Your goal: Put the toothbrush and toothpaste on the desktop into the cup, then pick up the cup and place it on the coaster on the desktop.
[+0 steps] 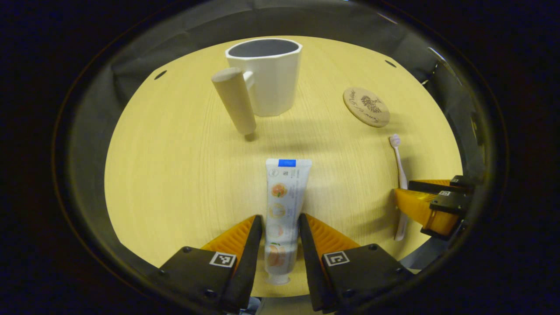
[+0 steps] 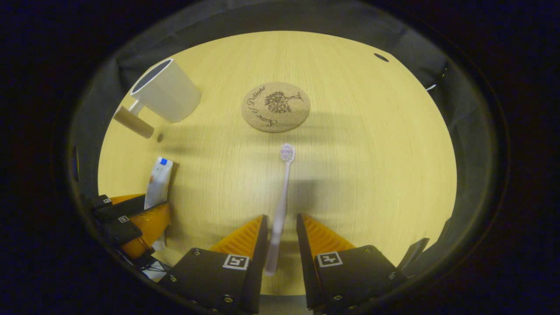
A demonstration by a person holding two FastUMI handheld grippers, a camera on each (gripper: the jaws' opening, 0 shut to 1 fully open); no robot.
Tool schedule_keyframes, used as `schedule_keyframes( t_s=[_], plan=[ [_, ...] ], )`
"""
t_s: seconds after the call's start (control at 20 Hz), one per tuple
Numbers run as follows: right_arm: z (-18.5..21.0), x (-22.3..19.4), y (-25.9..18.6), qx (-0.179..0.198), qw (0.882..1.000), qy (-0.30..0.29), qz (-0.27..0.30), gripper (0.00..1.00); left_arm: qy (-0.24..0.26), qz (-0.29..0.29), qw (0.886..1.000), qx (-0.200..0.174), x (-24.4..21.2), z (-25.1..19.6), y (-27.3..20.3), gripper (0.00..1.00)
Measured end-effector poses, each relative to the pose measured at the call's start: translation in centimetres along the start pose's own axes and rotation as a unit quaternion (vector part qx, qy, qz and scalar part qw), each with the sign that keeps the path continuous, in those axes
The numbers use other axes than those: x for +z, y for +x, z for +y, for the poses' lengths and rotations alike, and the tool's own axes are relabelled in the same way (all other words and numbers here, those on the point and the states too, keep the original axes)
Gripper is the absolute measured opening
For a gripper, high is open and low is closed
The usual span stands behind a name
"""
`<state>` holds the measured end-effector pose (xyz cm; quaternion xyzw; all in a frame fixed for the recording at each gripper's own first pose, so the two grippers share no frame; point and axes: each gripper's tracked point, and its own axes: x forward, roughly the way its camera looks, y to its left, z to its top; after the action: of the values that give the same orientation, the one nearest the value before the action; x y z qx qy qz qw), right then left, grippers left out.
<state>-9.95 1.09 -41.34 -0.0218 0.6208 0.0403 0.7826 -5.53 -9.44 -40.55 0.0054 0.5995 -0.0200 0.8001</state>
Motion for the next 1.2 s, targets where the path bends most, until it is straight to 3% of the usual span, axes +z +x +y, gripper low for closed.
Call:
schedule_keyframes(
  t_s=[0.05, 0.1, 0.25, 0.3, 0.35, 0.55, 0.7, 0.95, 1.1, 1.2],
  plan=[
    [-0.4, 0.2, -1.3, -0.01, 1.0, 0.009, 0.008, 0.37, -0.002, 0.003, 1.0, -0.002, -0.1, 0.0, 0.1, 0.48],
    [-0.5, -0.2, -0.3, -0.006, 1.0, 0.015, 0.015, 0.09, -0.002, 0.001, 1.0, -0.005, -0.1, -0.1, 0.1, 0.39],
    [-0.6, 0.5, -0.2, -0.005, 1.0, 0.025, 0.009, 0.1, -0.007, 0.001, 1.0, -0.011, -0.3, -0.1, -0.2, 0.39],
    [-0.4, -0.1, -0.3, -0.005, 1.0, 0.023, 0.013, 0.03, -0.009, -0.012, 1.0, -0.012, 0.2, 0.0, -0.3, 0.39],
    [-0.4, 0.0, -0.4, -0.005, 1.0, 0.023, 0.01, 0.03, -0.012, -0.012, 1.0, -0.011, 0.4, 0.0, -0.3, 0.28],
    [-0.4, 0.0, -0.4, -0.003, 1.0, 0.027, 0.009, 0.02, -0.012, -0.013, 1.0, -0.018, 0.3, 0.1, -1.0, 0.28],
    [-0.3, 0.0, -0.2, -0.003, 1.0, 0.026, 0.01, 0.02, 0.005, -0.046, 0.998, -0.034, 2.2, -0.9, -4.3, 0.27],
    [-0.4, 0.0, -0.3, -0.003, 1.0, 0.024, 0.009, 0.02, 0.026, -0.128, 0.99, -0.048, 8.9, -2.5, -11.8, 0.28],
    [-0.3, 0.1, -0.3, -0.002, 1.0, 0.028, 0.007, 0.02, 0.012, -0.163, 0.985, -0.06, 13.3, -2.4, -14.5, 0.28],
    [-0.3, 0.1, -0.2, 0.002, 0.999, 0.036, 0.006, 0.03, -0.001, -0.197, 0.978, -0.063, 18.6, -0.7, -15.5, 0.28]
  ],
)
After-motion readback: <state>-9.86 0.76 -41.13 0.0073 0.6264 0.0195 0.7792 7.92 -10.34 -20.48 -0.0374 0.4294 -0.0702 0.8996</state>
